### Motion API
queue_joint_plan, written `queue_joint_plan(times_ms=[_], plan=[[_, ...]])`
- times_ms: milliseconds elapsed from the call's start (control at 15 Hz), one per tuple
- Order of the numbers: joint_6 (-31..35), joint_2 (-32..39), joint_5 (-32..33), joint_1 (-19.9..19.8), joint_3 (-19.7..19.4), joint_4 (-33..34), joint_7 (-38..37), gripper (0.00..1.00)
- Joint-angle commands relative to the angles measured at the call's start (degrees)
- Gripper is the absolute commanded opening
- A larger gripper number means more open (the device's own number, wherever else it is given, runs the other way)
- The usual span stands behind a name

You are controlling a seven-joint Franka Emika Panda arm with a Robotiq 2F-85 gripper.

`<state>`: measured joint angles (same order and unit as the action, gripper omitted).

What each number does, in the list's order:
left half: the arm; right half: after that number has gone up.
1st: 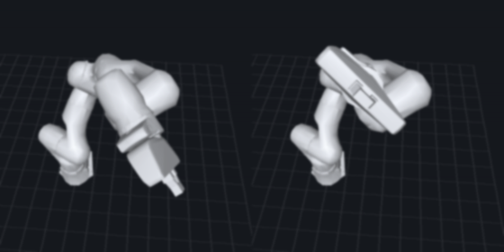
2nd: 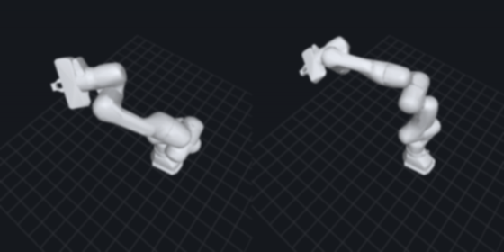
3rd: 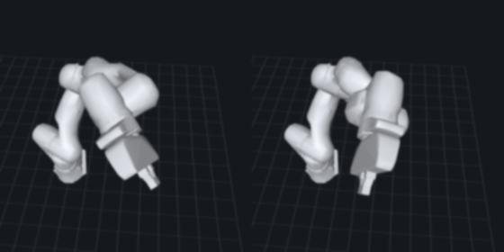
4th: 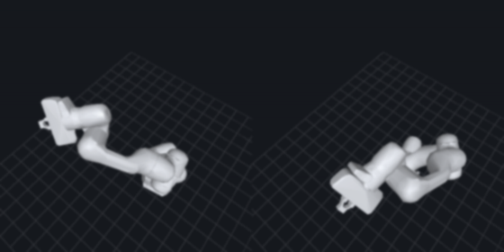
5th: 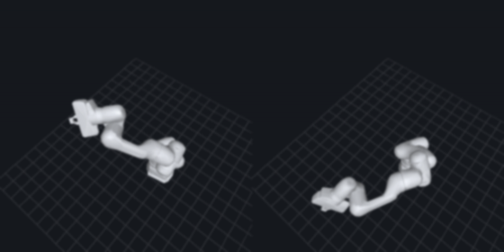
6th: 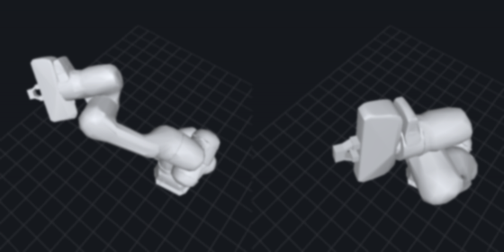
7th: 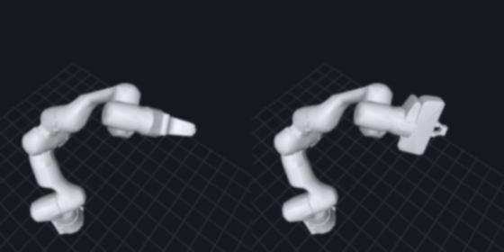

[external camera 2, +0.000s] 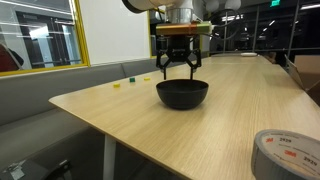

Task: Pick up the orange objects from the table and put them in the bowl

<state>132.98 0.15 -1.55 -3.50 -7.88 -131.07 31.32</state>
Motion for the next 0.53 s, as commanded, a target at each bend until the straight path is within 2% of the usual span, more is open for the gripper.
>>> queue_joint_plan(times_ms=[0,467], plan=[[-1.9,-0.4,-1.9,0.8,3.0,1.8,-2.1,1.0],[-3.2,-0.5,-3.5,3.0,6.8,1.9,-4.3,1.0]])
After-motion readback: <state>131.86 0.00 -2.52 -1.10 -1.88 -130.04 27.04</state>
